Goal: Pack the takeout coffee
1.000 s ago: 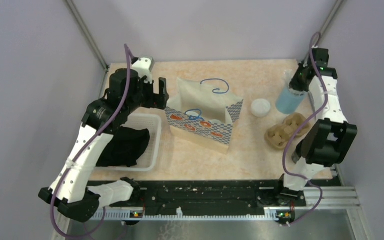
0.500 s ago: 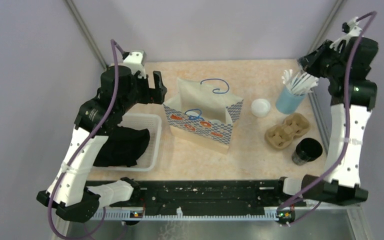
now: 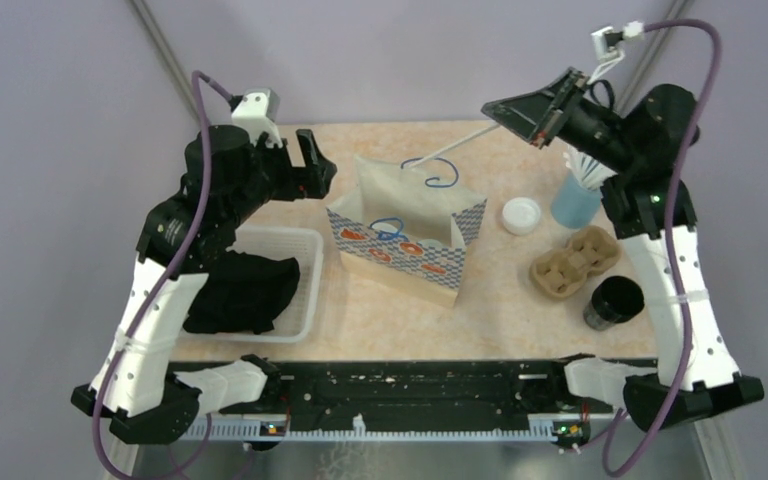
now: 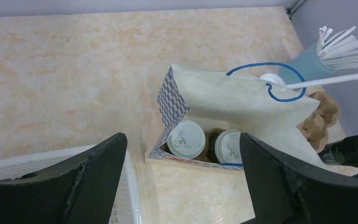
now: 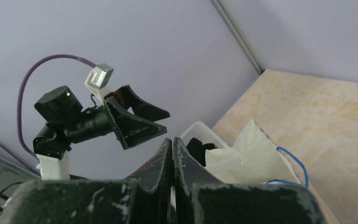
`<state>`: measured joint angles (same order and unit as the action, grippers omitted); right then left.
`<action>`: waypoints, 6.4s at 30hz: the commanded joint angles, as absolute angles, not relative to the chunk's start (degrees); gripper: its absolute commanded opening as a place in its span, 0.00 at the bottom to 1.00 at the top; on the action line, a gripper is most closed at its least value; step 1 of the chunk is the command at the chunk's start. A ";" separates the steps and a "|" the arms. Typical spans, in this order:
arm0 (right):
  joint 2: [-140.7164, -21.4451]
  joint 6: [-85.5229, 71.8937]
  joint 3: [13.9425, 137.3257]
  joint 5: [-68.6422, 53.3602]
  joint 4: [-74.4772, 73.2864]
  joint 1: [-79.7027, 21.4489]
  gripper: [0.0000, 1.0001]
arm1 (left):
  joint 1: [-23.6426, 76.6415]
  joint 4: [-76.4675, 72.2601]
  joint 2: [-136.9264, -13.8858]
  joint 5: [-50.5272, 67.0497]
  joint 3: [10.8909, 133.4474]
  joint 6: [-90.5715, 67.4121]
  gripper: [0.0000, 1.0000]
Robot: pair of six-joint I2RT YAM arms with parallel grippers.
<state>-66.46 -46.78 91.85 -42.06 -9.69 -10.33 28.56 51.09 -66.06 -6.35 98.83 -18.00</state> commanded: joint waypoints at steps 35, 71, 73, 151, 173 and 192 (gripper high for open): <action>-81.01 -9.33 93.28 16.36 -44.59 1.09 0.38 | 28.55 48.64 -67.47 -1.87 95.64 -11.25 0.96; -99.66 9.14 100.40 22.49 -47.51 -5.54 0.32 | 30.15 48.44 -69.25 -5.63 94.75 -7.65 0.98; -98.12 8.55 100.28 20.67 -48.00 -5.49 0.35 | 30.11 48.34 -69.41 -5.70 94.68 -7.56 0.98; -107.60 9.15 105.66 24.64 -46.05 -2.97 0.11 | 30.32 47.46 -69.72 -9.38 94.05 -5.34 0.98; -90.36 8.69 104.37 22.63 -48.89 -3.15 0.05 | 30.30 47.28 -70.06 -4.53 97.06 -8.57 0.98; -69.62 -22.18 110.26 -29.93 -40.49 -4.54 0.00 | 30.21 49.99 -72.19 -3.49 106.70 -13.65 0.98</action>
<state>-72.14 -9.10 113.62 -9.67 -51.77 -3.64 30.11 50.17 -72.75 -3.90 104.71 -11.05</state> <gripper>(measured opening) 0.019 0.983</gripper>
